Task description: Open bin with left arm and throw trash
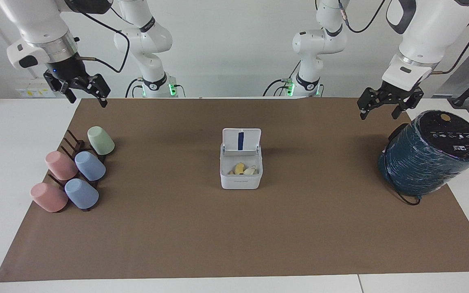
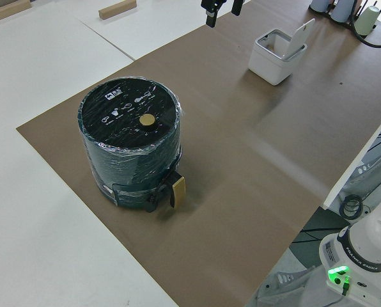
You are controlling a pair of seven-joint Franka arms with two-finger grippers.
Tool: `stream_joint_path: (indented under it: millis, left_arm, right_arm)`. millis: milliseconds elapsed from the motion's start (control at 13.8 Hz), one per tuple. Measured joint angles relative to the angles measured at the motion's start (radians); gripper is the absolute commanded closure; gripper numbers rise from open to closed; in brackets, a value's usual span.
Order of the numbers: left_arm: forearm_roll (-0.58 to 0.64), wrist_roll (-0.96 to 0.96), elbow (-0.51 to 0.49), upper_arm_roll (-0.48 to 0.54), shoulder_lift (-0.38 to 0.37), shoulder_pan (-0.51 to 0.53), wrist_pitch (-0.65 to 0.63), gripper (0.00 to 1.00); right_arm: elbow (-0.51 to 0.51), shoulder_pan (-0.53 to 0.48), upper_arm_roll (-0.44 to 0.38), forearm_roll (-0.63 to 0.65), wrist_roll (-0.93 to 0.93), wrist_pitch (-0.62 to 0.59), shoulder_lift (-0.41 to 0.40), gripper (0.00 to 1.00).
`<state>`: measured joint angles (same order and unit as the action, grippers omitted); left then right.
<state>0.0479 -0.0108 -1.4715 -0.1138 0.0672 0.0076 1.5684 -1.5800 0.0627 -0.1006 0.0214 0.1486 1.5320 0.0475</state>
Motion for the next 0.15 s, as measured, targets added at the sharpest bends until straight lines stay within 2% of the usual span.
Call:
stream_joint_path:
  millis: [145]
  left_arm:
    - [0.000,0.000,0.000,0.000,0.000,0.000,0.000,0.00]
  right_arm:
    - [0.000,0.000,0.000,0.000,0.000,0.000,0.000,0.00]
